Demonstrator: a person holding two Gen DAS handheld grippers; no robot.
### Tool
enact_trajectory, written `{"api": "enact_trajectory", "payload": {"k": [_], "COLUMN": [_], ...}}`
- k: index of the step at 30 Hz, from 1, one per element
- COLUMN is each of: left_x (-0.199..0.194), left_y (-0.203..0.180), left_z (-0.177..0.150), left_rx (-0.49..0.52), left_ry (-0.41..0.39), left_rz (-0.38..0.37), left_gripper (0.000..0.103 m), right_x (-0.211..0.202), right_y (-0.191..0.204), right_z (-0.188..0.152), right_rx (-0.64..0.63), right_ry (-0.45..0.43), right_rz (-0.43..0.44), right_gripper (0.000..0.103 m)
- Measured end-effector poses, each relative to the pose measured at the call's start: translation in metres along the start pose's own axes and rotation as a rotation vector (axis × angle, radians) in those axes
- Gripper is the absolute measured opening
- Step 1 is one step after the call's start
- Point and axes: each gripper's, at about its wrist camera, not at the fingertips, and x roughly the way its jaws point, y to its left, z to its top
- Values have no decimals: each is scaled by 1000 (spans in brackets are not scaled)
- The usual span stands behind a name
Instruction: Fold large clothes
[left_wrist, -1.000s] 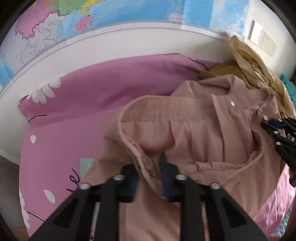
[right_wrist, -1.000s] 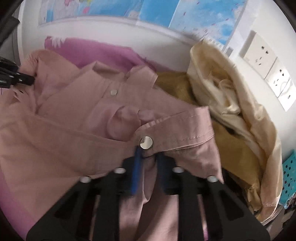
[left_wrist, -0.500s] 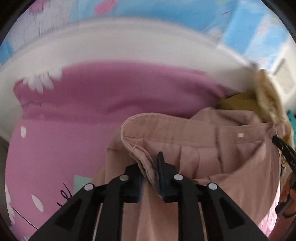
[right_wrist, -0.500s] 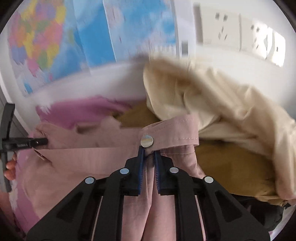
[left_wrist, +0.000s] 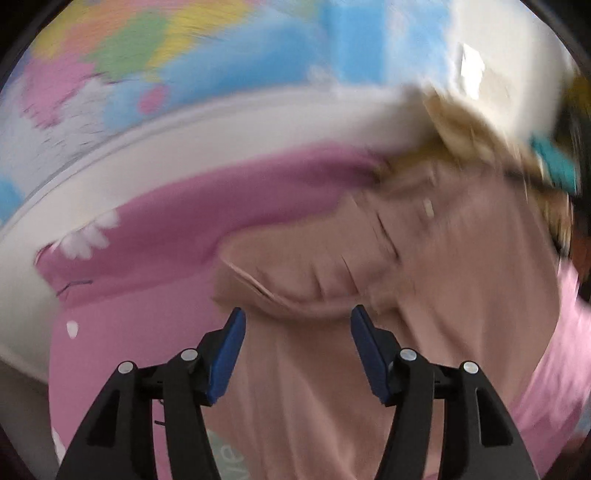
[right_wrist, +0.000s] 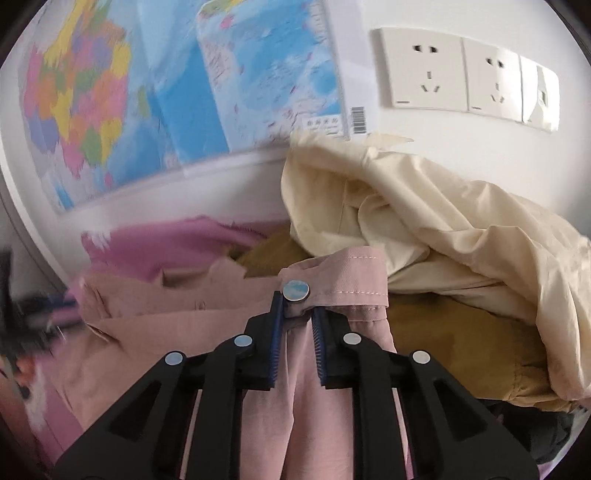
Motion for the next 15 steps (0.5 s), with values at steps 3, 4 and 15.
{"api": "enact_trajectory", "payload": {"k": [3, 4, 15], "left_x": [19, 22, 66], "left_y": [0, 6, 52], "left_z": [-4, -1, 34], "left_rx": [-1, -22, -271], "left_ry": [44, 45, 139], "left_rz": [18, 29, 124], "left_gripper": [57, 57, 47], "right_x": [12, 15, -3], "right_y": [-7, -6, 0], "right_z": [-4, -5, -11], "right_rx": [33, 25, -20], "right_ry": [49, 57, 38], "right_rz": [4, 7, 39], "right_gripper": [15, 15, 46]}}
